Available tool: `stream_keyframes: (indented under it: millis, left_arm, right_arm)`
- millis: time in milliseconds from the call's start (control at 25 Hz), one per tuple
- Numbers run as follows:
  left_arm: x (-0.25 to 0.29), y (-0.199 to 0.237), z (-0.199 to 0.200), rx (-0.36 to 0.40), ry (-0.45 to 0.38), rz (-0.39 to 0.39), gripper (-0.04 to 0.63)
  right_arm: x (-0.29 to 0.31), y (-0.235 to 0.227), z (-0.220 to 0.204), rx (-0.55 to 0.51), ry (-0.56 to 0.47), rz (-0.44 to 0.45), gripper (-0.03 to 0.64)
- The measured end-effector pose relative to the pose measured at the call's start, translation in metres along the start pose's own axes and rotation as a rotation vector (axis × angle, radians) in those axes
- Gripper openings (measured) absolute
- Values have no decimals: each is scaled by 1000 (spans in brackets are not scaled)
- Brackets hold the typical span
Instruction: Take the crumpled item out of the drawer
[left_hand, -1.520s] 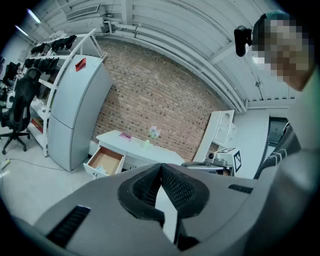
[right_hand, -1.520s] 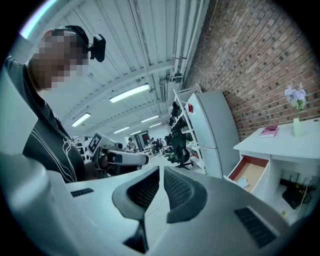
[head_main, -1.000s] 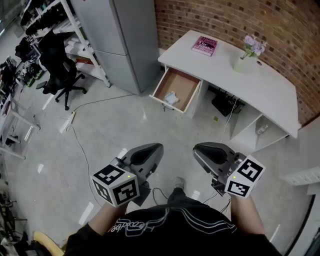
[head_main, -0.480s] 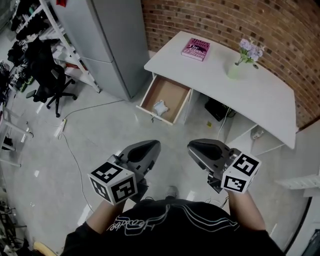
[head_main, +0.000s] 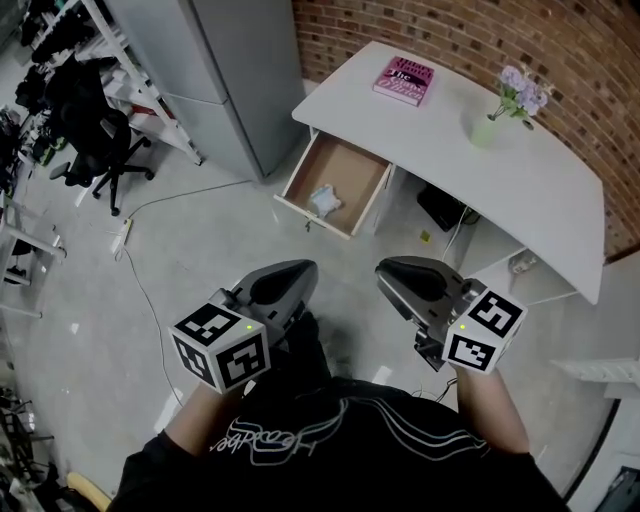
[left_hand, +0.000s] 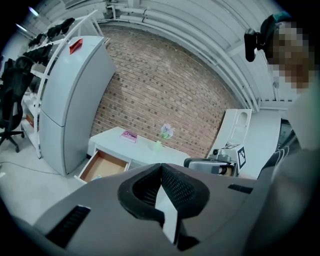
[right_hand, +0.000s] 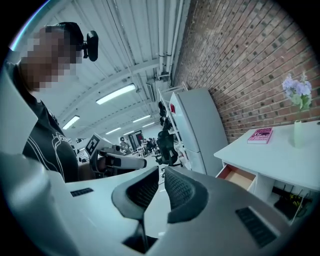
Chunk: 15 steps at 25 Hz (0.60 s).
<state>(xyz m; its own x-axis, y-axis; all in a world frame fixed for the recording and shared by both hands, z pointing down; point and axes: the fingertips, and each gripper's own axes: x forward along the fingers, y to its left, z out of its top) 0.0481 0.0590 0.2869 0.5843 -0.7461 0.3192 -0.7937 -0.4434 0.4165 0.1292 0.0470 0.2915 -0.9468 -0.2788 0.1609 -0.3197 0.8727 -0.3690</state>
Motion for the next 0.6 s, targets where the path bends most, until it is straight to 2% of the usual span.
stream_keyframes:
  millis: [320,600]
  left_arm:
    - [35,62,1,-12,50,-17,21]
    - [88,158,28,-8,123,-49,21]
  right_arm:
    - [55,-63,-8,25,29,-78,60]
    - [136,-143,-6,84,64,-154,60]
